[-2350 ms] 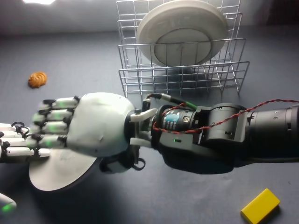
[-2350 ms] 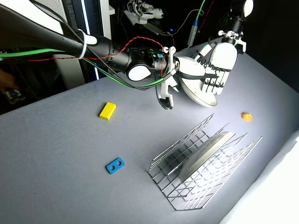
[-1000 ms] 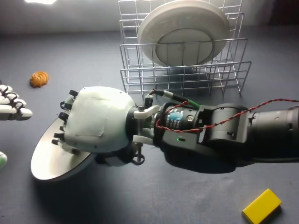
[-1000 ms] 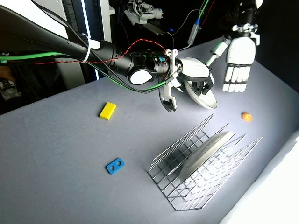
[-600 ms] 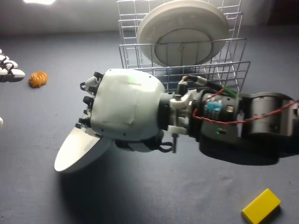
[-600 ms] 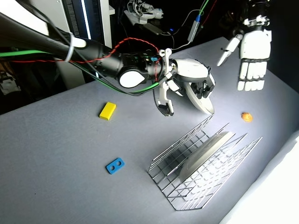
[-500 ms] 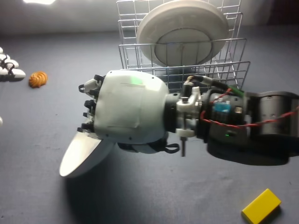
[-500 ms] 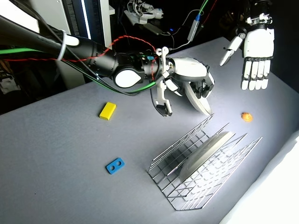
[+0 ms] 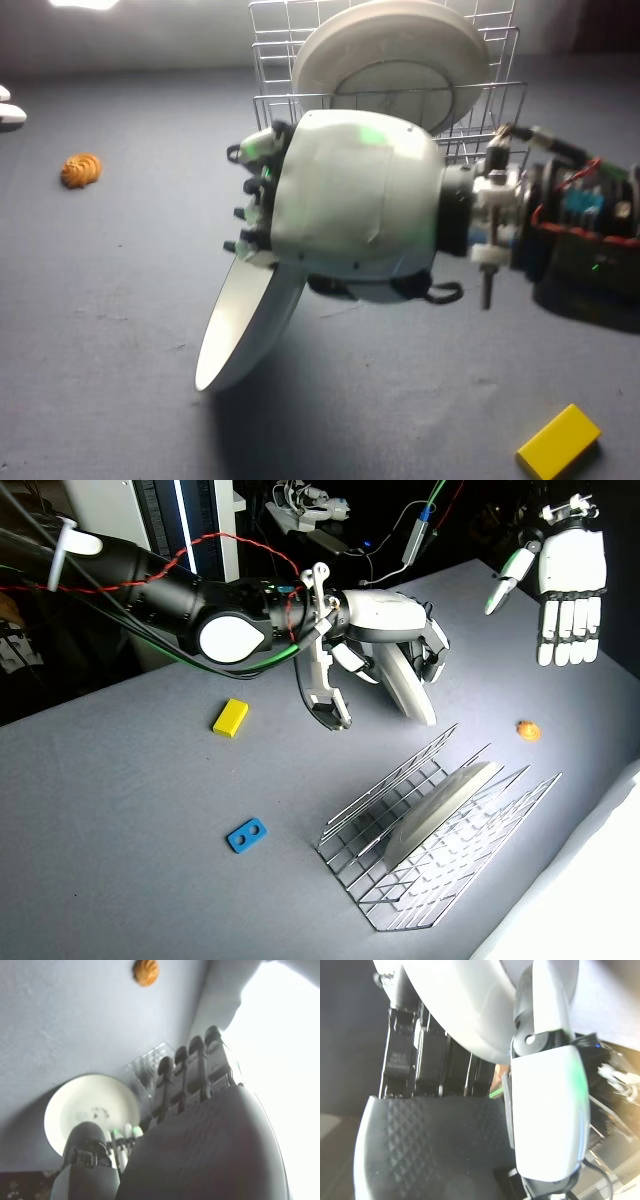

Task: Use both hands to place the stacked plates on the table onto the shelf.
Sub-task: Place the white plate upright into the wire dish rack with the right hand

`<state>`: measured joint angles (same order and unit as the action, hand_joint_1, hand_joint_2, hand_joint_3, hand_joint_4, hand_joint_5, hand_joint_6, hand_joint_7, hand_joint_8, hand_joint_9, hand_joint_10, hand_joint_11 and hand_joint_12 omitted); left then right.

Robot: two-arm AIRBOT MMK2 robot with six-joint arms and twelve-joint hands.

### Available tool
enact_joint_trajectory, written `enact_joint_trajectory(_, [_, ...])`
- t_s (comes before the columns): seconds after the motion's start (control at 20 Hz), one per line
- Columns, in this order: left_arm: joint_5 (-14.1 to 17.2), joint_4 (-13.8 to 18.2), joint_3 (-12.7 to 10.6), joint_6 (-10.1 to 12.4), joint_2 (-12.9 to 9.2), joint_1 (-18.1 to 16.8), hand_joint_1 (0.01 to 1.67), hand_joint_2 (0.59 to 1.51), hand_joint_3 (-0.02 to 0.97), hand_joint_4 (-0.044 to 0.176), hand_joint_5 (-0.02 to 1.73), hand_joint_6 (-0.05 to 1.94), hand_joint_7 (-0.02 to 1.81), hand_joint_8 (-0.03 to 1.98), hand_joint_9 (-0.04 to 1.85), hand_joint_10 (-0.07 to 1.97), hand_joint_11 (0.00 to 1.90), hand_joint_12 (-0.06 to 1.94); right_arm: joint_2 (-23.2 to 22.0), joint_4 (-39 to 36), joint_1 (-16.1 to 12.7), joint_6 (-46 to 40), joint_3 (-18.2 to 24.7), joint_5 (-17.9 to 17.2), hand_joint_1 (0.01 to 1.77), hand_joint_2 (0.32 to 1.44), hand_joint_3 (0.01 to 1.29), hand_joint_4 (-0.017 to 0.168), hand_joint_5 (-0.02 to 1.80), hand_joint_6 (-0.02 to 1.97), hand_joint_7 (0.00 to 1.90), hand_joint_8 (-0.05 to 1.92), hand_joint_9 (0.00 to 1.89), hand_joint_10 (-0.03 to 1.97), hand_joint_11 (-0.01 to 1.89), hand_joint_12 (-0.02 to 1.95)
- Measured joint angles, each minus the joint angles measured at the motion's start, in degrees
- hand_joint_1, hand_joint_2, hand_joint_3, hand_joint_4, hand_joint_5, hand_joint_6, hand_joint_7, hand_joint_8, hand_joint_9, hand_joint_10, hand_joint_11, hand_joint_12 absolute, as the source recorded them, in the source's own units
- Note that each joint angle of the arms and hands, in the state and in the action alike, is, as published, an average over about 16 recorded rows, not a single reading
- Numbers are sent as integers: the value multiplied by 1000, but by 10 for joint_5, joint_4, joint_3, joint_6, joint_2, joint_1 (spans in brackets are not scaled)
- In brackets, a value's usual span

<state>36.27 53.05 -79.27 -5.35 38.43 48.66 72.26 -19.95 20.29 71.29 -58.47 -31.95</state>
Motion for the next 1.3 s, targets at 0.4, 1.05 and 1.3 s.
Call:
enact_joint_trajectory(0.4, [4,4,-12,0,-1,-8,17,1153,8,3,116,20,73,10,44,16,21,9,-83,-11,-37,-87,19,-7,1188,964,12,32,1034,848,1118,732,1197,21,703,1019])
enact_joint_trajectory(1.05, [7,7,-16,-1,-1,-12,16,1153,8,3,110,19,66,10,41,15,19,9,-155,26,-126,-253,18,75,1189,965,11,32,1032,849,1113,741,1219,21,725,969])
enact_joint_trajectory(1.3, [18,15,-15,-3,-1,-12,17,1153,8,3,105,19,63,9,39,15,21,9,-159,65,-150,-294,15,134,1191,965,11,31,1030,849,1104,761,1222,21,725,960])
